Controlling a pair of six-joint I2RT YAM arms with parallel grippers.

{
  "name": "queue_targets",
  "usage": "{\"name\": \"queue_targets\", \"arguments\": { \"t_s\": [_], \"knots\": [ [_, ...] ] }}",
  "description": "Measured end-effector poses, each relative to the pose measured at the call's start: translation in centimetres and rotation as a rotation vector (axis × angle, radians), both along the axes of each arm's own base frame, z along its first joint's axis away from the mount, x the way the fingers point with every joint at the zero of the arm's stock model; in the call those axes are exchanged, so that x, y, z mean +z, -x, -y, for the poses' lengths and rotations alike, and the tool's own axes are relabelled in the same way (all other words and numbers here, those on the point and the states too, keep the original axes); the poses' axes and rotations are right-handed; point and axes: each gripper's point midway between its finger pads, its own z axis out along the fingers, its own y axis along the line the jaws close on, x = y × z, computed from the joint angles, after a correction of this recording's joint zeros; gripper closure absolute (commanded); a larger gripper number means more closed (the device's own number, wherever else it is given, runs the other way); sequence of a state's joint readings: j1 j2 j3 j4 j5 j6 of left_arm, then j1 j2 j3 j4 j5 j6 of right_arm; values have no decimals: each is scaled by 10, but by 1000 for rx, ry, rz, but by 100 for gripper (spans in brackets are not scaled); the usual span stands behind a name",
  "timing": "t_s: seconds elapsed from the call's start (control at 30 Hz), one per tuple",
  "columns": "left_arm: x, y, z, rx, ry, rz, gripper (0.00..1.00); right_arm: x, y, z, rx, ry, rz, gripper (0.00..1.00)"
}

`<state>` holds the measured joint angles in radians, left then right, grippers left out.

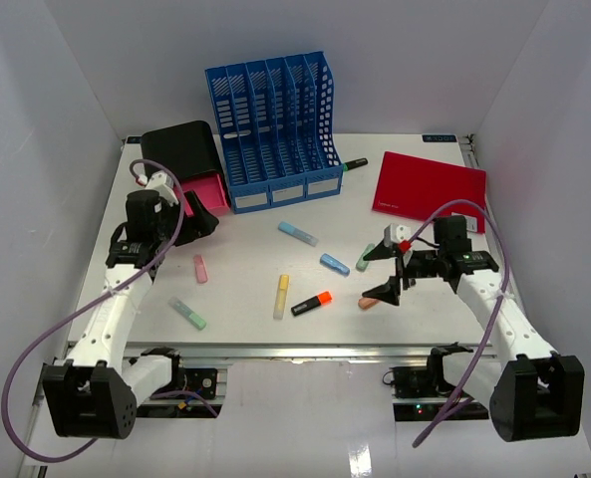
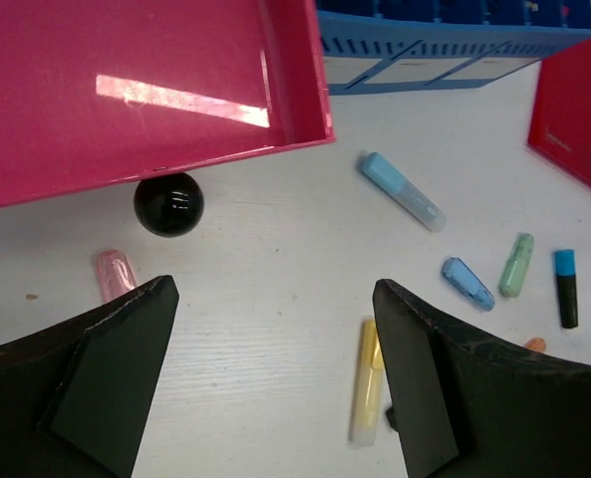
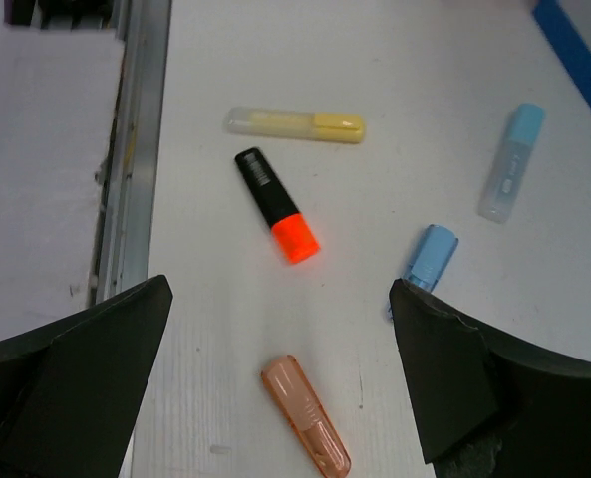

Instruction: Organize the desk

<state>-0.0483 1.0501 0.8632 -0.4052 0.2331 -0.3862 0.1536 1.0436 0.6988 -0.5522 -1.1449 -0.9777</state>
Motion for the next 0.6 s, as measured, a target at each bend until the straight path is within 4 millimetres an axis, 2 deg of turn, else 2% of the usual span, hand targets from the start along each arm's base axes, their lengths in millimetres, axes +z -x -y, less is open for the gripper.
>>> {"name": "queue_targets", "arguments": {
  "t_s": [0.13,0.23,0.3,0.43,0.53,0.6],
  "knots": [
    [31,19,9,-54,29,106,10,-9,21,-34,225,86,125,0],
    [42,36,14,-86,49,156,10,-22,31,-61,376,167,187,0],
    [40,47,16,-96,63,159,12,-38,35,-76,456,228,203,4],
    [24,63,18,-84,95,110,15,-72,43,-88,539,349,193,6],
    [10,72,19,-62,131,59,15,-87,42,-96,566,412,188,5],
    [3,76,19,-48,151,29,16,-91,32,-102,552,446,192,5]
  ]
}}
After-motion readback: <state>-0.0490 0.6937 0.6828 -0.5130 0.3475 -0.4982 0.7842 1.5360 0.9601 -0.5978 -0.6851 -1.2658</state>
